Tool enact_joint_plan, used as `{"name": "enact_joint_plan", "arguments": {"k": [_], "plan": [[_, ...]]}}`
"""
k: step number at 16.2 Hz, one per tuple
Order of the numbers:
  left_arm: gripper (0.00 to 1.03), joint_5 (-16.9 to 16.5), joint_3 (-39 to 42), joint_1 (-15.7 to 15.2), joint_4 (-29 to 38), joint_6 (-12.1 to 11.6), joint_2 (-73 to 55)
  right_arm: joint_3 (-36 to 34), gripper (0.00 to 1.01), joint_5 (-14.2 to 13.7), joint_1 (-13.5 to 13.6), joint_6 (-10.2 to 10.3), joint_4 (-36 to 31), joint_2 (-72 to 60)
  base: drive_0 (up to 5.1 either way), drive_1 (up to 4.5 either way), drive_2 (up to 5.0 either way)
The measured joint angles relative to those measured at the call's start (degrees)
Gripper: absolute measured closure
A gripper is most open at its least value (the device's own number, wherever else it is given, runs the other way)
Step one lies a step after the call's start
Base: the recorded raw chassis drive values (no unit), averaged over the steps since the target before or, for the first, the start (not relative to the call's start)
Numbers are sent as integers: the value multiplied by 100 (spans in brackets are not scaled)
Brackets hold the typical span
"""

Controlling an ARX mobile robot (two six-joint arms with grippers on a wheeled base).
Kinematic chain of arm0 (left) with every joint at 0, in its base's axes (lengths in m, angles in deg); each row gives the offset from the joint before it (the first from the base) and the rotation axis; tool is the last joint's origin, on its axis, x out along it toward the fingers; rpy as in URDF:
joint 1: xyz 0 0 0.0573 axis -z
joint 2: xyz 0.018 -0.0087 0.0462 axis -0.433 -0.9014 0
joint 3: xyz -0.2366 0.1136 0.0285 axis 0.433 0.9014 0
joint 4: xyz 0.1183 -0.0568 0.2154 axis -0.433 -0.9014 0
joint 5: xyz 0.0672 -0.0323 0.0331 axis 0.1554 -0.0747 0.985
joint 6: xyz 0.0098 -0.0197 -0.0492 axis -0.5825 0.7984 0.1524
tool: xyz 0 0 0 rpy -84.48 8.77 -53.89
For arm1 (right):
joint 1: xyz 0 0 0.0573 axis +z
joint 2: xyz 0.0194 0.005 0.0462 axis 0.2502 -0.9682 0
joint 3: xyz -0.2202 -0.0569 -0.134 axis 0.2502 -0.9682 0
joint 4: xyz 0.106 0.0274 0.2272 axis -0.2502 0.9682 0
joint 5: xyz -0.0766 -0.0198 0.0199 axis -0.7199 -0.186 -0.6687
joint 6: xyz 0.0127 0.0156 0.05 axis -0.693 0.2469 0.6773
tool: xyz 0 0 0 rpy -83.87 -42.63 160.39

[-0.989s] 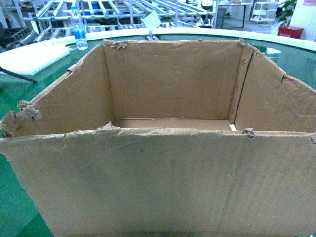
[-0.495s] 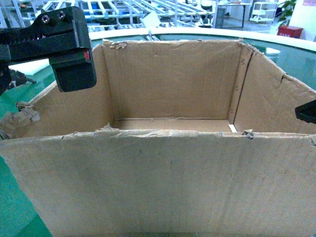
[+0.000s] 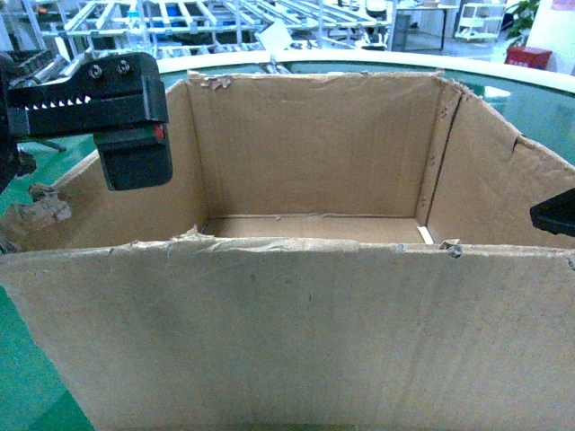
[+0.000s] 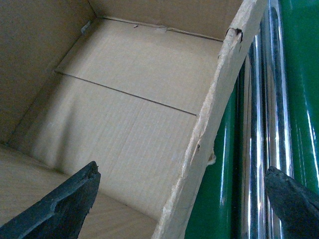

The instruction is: Sort boxes to right shelf from conveyor

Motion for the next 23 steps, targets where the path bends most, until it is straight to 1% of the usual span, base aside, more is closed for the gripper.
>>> {"name": "enact_joint_plan", "arguments": {"k": [2,4,5,8,10,13,15,17,19,23], "plan": [[5,76,2,-26,-101,111,85,0,3,0,0,0,2,0,0,0,0],[5,52,2,-81,-208,254,55,0,3,4,2,0,7,0,0,0,0],[5,0,13,-129,-310,380,-37,2,3,4,2,0,4,0,0,0,0],[5,-208,39,-177,-385,640,-254,2,3,17,2,0,4,0,0,0,0],[5,-284,33,-179,-398,708,-256,2,3,17,2,0,7,0,0,0,0],[5,-365,-13,-229,-503,741,-306,2,3,20,2,0,9,0,0,0,0],[5,-348,-66,-170,-520,695,-138,2,3,20,0,2,7,0,0,0,0],[5,-516,-282,-186,-612,686,-96,2,3,24,7,0,17,0,0,0,0],[5,-560,-271,-249,-682,686,-267,2,3,31,7,2,13,-2,0,0,0],[5,-710,-256,-256,-610,636,-424,2,3,42,7,2,15,-2,0,0,0]]}}
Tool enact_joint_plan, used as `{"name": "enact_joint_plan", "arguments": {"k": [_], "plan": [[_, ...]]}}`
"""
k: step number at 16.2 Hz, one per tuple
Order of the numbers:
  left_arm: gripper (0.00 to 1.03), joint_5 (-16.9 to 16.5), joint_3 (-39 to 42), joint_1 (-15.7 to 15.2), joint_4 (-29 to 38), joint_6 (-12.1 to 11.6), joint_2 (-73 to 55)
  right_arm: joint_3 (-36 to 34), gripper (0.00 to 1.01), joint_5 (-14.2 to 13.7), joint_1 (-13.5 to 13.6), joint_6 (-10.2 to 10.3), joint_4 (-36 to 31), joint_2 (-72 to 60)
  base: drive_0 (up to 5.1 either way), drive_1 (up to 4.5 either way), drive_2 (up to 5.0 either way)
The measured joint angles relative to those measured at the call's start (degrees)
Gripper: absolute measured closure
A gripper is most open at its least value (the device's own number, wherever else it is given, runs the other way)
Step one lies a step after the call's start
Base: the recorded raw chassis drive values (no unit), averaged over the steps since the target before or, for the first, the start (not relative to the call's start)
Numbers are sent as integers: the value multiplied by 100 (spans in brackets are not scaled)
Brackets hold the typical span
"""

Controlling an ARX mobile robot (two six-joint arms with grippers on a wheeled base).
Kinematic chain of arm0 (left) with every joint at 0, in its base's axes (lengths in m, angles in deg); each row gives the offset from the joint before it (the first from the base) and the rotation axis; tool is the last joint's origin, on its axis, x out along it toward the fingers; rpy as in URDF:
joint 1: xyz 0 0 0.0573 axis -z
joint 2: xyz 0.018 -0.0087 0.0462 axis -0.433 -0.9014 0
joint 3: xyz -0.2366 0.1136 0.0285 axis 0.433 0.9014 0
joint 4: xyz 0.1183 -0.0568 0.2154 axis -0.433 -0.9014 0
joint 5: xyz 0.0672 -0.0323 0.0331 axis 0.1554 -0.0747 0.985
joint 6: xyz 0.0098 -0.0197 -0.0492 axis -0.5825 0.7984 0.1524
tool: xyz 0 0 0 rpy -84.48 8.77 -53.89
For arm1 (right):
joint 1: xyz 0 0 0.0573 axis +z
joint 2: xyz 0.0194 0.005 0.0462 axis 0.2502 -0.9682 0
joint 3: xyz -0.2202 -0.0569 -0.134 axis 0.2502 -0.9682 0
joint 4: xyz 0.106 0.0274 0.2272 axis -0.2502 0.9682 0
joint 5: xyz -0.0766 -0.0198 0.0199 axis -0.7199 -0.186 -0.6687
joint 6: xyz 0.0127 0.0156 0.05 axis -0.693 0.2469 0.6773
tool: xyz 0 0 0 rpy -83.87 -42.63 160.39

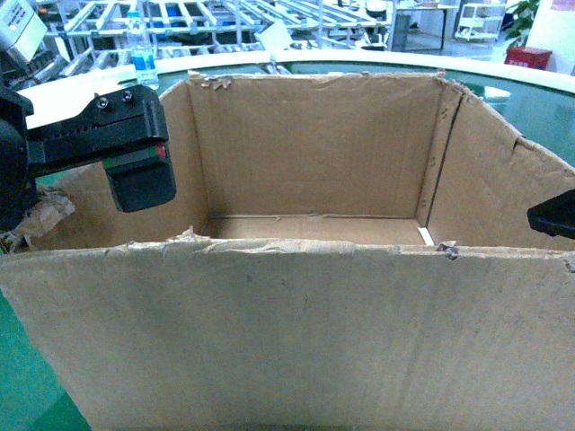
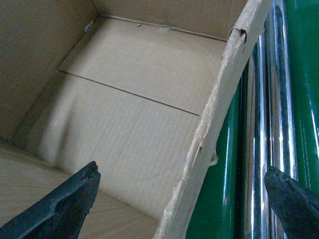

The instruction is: Sort boxes to right shelf from conveyor

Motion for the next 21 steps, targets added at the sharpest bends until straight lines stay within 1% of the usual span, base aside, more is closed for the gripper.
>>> {"name": "enact_joint_plan", "arguments": {"k": [3,4,7,8,9,10,11,12,13,15,18,20,21], "plan": [[5,-4,0,9,-4,-39,0,0,3,0,0,0,-4,0,0,0,0],[15,-4,0,9,-2,-63,0,0,5,0,0,13,0,0,0,0,0],[47,-9,0,9,9,-90,0,0,37,79,37,17,2,0,0,0,0],[69,-17,0,9,9,-92,0,0,58,72,35,15,0,0,0,0,0],[85,-20,0,9,4,-92,0,0,74,15,31,15,-4,-2,0,0,0],[95,2,0,9,7,-120,0,0,84,-7,31,44,0,-2,0,0,0],[100,22,-2,9,7,-173,0,0,92,-46,31,77,-2,-2,0,0,0],[100,24,0,9,7,-199,0,0,98,-61,28,81,11,-2,0,0,0],[100,24,0,9,11,-212,0,0,99,-61,-15,81,26,-2,0,0,0],[100,79,0,59,37,-240,0,0,99,-4,-46,77,42,-2,0,0,0],[100,170,0,118,33,-240,26,0,99,-4,-48,15,50,4,0,0,0],[100,317,0,192,-2,-240,144,0,99,-33,-133,-39,66,85,0,0,0],[100,426,-2,275,17,-247,267,2,99,-7,-240,-48,92,205,0,0,0]]}}
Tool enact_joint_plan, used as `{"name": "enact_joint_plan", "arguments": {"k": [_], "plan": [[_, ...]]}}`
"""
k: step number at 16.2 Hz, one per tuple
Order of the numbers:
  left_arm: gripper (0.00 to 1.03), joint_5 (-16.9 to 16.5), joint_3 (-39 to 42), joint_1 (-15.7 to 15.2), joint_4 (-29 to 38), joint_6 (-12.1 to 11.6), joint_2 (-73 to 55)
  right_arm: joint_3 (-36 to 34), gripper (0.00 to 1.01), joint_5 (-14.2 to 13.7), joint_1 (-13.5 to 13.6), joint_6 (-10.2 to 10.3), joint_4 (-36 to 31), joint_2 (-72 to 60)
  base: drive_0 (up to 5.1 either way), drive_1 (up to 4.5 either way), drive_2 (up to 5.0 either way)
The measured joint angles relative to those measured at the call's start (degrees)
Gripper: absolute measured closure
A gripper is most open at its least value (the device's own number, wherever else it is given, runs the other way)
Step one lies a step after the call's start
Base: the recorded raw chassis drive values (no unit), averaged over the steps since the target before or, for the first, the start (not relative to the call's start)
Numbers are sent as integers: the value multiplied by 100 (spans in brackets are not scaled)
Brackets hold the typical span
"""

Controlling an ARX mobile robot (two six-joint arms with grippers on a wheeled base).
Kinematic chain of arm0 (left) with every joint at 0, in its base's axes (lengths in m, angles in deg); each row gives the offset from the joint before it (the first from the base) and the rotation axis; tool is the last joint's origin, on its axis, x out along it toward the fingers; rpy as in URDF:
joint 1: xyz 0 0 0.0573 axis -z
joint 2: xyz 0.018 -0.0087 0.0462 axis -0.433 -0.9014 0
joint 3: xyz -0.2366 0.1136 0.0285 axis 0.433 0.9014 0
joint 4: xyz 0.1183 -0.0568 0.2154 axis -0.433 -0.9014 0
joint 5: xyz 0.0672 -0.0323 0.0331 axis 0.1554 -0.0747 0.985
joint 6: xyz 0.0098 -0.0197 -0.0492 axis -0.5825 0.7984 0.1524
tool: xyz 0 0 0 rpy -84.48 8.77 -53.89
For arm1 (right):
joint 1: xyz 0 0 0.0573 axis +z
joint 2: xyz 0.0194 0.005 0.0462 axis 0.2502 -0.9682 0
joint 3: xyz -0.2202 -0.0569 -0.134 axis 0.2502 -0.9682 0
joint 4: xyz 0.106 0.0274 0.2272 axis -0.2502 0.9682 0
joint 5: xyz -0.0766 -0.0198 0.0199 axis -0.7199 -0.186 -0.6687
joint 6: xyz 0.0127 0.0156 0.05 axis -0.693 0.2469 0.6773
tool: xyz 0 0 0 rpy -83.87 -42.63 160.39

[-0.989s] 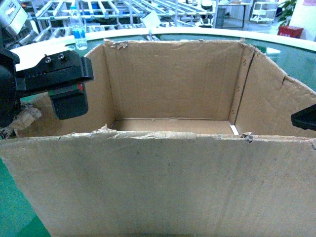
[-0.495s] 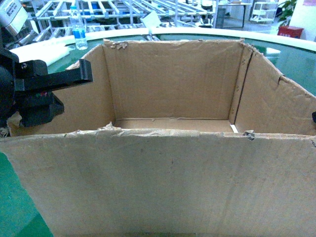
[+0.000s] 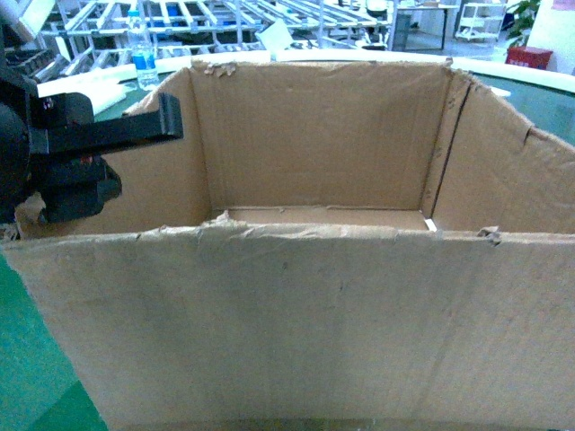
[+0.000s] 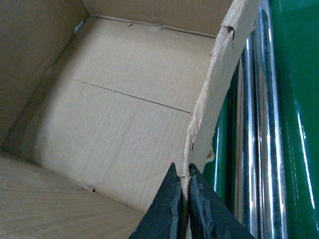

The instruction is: Sort boxes to right shelf from conveyor

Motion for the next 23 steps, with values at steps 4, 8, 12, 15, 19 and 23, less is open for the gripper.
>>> {"name": "enact_joint_plan", "arguments": {"k": [4,8,12,15,19,23], "plan": [[100,223,-332,31,-31,-85,455,470,99,254,-142,44,201,490,0,0,0],[100,461,-761,42,-87,-280,787,929,99,461,-216,260,160,719,0,0,0],[100,590,-835,68,15,-413,879,885,99,481,-212,385,-275,850,0,0,0],[100,586,-835,68,-7,-450,876,855,99,479,-216,420,-267,848,0,0,0],[100,588,-835,74,-11,-459,866,846,99,481,-216,450,-273,820,0,0,0],[100,586,-835,74,-17,-470,859,844,99,481,-216,455,-267,817,0,0,0]]}}
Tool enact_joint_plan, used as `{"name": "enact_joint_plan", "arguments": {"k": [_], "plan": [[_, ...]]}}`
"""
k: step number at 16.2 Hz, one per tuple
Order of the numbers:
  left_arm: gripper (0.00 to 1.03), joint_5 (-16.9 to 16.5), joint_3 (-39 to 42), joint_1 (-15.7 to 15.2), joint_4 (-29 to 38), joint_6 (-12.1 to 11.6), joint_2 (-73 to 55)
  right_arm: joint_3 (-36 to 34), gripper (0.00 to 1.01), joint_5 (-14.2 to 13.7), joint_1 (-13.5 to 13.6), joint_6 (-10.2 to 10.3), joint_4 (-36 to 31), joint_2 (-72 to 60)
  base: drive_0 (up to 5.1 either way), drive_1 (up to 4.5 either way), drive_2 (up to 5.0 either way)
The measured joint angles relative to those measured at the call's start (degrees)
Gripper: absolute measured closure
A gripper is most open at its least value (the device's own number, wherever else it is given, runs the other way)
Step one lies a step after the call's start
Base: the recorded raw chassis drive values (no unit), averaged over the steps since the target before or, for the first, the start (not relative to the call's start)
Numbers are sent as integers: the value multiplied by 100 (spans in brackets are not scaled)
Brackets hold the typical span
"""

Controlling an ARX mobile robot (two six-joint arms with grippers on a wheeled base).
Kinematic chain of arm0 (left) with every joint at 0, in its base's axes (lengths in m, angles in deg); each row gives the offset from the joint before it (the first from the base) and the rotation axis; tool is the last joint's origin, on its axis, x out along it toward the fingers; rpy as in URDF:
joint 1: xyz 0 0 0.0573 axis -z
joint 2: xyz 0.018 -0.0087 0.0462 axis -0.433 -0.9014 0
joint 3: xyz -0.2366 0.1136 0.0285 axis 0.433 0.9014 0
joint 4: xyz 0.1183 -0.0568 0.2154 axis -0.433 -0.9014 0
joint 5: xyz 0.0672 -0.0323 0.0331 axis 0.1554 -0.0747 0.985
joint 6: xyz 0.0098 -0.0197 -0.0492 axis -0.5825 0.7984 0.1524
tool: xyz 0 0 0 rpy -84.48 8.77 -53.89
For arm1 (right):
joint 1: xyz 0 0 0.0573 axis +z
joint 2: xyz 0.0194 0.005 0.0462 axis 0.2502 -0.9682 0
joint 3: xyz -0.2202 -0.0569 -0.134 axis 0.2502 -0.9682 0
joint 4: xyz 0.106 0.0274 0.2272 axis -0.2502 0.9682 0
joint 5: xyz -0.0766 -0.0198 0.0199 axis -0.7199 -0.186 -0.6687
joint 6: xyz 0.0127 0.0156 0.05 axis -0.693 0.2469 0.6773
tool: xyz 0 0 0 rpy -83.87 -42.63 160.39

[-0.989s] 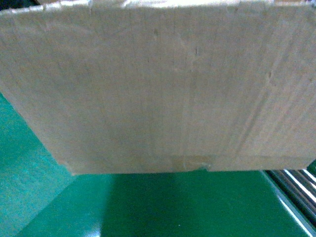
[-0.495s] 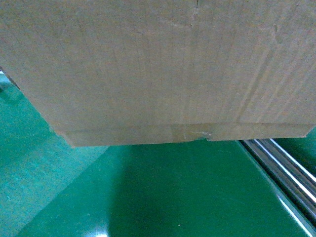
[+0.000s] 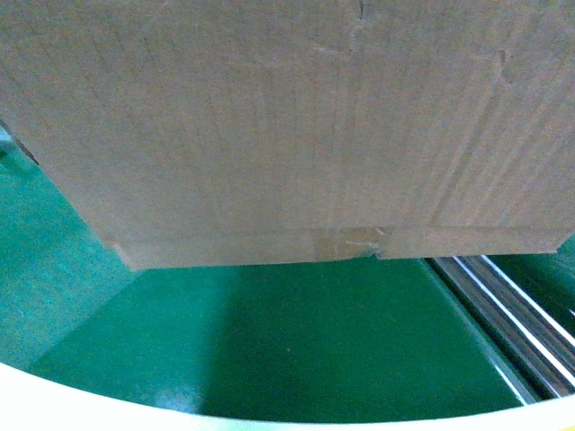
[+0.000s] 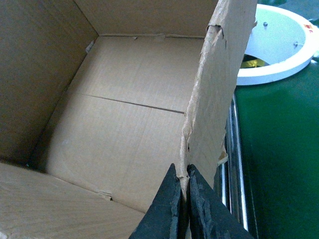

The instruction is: Sort boxes to right shelf from conveyor

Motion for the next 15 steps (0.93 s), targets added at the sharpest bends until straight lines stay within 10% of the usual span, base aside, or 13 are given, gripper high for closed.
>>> {"name": "enact_joint_plan", "arguments": {"k": [15], "plan": [[100,17,0,4,15,-13,9,0,99,0,0,2,-9,35,-61,-61,-61]]}}
